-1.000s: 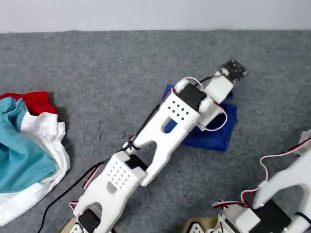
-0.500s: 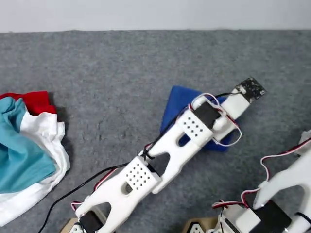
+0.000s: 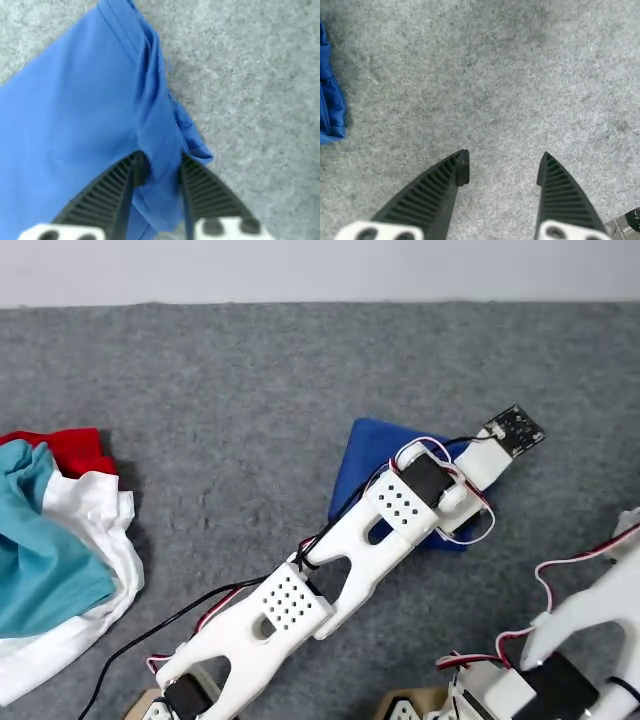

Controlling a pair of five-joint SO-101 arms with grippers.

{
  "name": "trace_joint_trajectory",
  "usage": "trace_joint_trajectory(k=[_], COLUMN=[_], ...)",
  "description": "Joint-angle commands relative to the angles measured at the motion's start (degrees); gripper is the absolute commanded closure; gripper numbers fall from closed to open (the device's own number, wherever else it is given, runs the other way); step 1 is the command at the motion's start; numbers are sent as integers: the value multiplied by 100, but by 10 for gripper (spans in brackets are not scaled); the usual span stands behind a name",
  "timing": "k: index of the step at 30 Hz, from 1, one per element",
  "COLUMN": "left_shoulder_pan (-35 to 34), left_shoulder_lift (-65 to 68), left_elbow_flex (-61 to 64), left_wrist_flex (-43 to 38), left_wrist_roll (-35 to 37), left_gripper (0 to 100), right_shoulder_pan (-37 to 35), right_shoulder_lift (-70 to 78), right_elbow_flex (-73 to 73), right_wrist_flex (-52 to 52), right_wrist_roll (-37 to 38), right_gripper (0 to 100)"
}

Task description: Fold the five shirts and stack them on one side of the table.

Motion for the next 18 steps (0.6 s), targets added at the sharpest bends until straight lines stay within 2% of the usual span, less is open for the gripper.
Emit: trace_joint_trajectory(k=[1,9,18], left_shoulder_pan=[0,35,-167], left_shoulder_lift=[-88,-88,-343], left_elbow_flex=[-268,-1103,-1121], left_wrist_flex=[-18,53,79], left_wrist_roll=[35,35,35], left_gripper=[810,755,742], right_shoulder_pan=[-92,-523,-532], right_shoulder_lift=[-233,-242,-242], right_elbow_flex=[-9,281,299], right_wrist_flex=[57,57,31], right_wrist_roll=[-9,-9,-9], right_gripper=[768,768,768])
